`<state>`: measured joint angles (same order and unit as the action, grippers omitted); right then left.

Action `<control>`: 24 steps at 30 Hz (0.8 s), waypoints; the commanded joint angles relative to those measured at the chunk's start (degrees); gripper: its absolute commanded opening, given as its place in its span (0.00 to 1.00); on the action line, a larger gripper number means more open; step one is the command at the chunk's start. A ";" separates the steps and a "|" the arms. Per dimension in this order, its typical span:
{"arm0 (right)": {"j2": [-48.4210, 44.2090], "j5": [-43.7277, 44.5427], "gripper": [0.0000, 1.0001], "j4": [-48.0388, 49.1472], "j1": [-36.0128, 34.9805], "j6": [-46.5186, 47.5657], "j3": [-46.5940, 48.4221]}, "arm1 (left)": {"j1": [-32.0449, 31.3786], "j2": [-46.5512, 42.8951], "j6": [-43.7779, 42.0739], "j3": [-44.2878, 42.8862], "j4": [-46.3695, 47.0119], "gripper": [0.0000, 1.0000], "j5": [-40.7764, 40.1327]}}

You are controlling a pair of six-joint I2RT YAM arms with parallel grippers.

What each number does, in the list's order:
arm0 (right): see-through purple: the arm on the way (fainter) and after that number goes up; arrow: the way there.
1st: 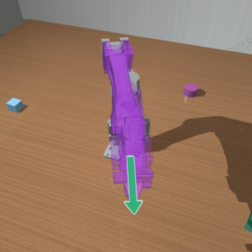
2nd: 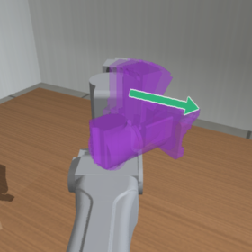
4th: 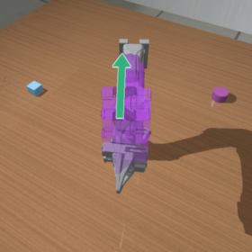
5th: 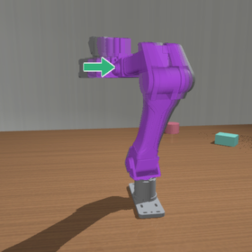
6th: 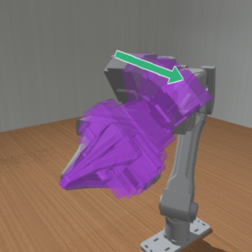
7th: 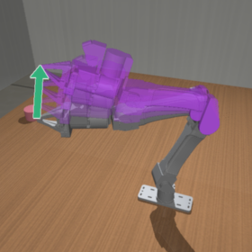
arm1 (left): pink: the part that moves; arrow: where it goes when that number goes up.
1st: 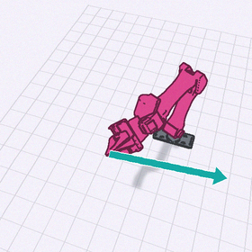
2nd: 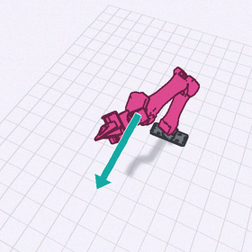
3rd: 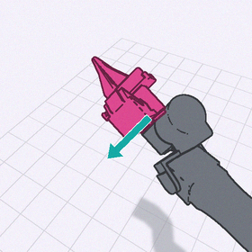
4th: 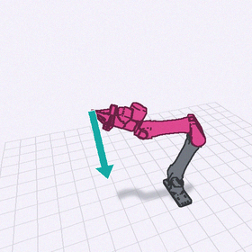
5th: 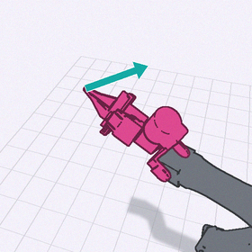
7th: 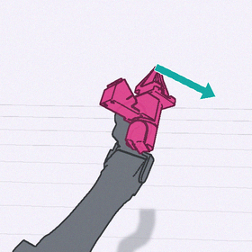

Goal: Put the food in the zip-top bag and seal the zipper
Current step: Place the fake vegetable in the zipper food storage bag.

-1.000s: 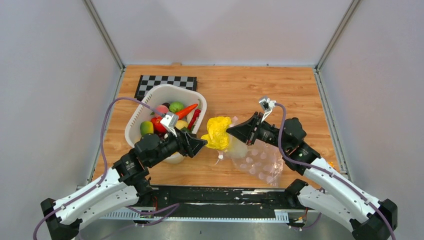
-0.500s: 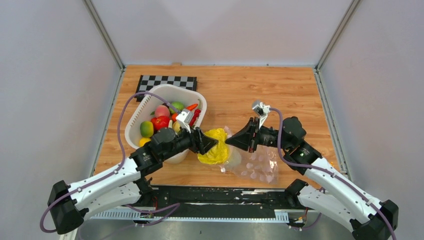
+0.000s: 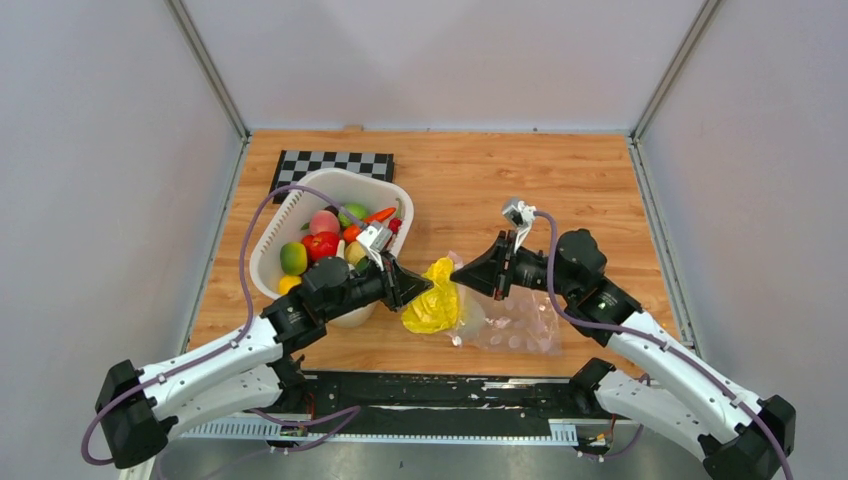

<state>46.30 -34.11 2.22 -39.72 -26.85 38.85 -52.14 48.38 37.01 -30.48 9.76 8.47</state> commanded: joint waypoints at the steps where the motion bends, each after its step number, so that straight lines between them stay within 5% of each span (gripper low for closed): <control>1: 2.07 2.38 0.00 0.33 -0.22 0.95 2.99 | -0.02 -3.13 -3.41 -2.92 -1.02 0.09 0.10; 7: 6.23 -13.06 0.00 16.50 -0.26 -2.60 -1.43 | -0.11 -2.69 0.10 -4.81 7.89 0.04 7.02; 11: 7.94 11.34 0.00 -3.44 -0.14 -3.14 3.98 | -0.15 -3.33 -0.03 -7.37 4.49 0.04 4.78; 13: 8.78 13.26 0.00 -4.81 0.16 -4.55 4.54 | -0.15 -2.97 -0.60 -6.60 0.44 0.09 0.03; 18: 11.02 -6.77 0.00 28.82 0.26 -16.46 -2.32 | -0.15 -0.60 7.62 4.23 13.36 0.08 -5.92; 23: 16.23 -17.80 0.00 48.00 0.27 -25.49 -3.67 | -0.14 2.83 11.05 7.76 19.43 0.06 -9.99; 24: 16.89 -18.79 0.00 51.86 0.33 -28.22 -4.57 | -0.15 2.78 10.94 8.10 19.56 0.14 -10.59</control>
<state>61.49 -43.09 29.28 -39.53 -43.99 35.29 -52.07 50.46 44.16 -23.24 21.23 2.26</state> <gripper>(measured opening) 0.015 0.072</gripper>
